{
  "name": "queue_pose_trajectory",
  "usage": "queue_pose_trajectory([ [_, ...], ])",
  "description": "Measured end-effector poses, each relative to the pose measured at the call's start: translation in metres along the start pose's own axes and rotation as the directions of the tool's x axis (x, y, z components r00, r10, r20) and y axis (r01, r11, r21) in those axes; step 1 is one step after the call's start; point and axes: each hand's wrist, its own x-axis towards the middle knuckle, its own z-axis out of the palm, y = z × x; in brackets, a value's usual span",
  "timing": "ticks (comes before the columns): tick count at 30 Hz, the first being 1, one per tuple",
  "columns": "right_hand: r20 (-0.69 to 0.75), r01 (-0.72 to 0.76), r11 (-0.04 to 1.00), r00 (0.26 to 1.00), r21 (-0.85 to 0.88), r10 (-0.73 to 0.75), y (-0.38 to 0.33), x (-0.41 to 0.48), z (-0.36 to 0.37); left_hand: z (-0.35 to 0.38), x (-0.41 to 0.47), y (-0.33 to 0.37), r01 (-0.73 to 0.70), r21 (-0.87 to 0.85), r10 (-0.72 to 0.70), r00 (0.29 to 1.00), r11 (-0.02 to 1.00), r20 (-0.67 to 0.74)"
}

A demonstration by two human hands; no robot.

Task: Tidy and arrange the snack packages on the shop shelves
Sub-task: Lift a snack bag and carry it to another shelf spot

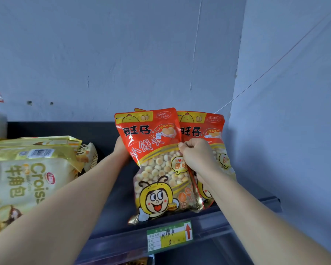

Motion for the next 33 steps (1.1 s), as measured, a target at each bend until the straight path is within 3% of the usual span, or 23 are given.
queue_pose_trajectory([
  [2,0.000,0.002,1.000,1.000,0.003,-0.002,0.000,-0.001,-0.001,-0.006,0.000,0.009,-0.056,0.036,0.058,0.996,0.998,-0.061],
  [4,0.007,-0.008,1.000,1.000,0.016,0.008,0.002,0.000,-0.001,-0.016,-0.002,0.023,-0.145,0.227,0.168,0.982,0.963,-0.087],
  [10,0.005,-0.042,0.998,0.999,-0.052,0.042,0.010,0.007,0.008,-0.046,-0.021,0.079,-0.328,0.607,0.508,0.849,0.724,-0.147],
  [15,-0.085,-0.125,0.987,0.990,-0.098,0.117,0.013,0.014,0.030,-0.073,-0.047,0.112,-0.470,0.652,0.739,0.639,0.595,-0.213],
  [18,-0.164,-0.179,0.983,0.972,-0.040,0.170,0.006,0.014,0.041,-0.086,-0.060,0.118,-0.560,0.610,0.795,0.569,0.561,-0.209],
  [25,-0.204,-0.211,0.977,0.958,-0.039,0.199,-0.004,0.025,0.054,-0.093,-0.093,0.109,-0.654,0.473,0.783,0.606,0.590,-0.141],
  [28,-0.273,-0.087,0.995,0.960,-0.057,0.068,-0.014,0.018,0.056,-0.096,-0.100,0.098,-0.665,0.435,0.773,0.622,0.607,-0.128],
  [31,-0.280,0.189,0.942,0.954,0.278,-0.109,-0.043,-0.001,0.057,-0.103,-0.100,0.083,-0.677,0.397,0.768,0.627,0.620,-0.129],
  [33,-0.090,0.082,0.798,0.995,0.596,-0.035,-0.067,-0.017,0.055,-0.111,-0.101,0.076,-0.667,0.364,0.747,0.649,0.650,-0.144],
])
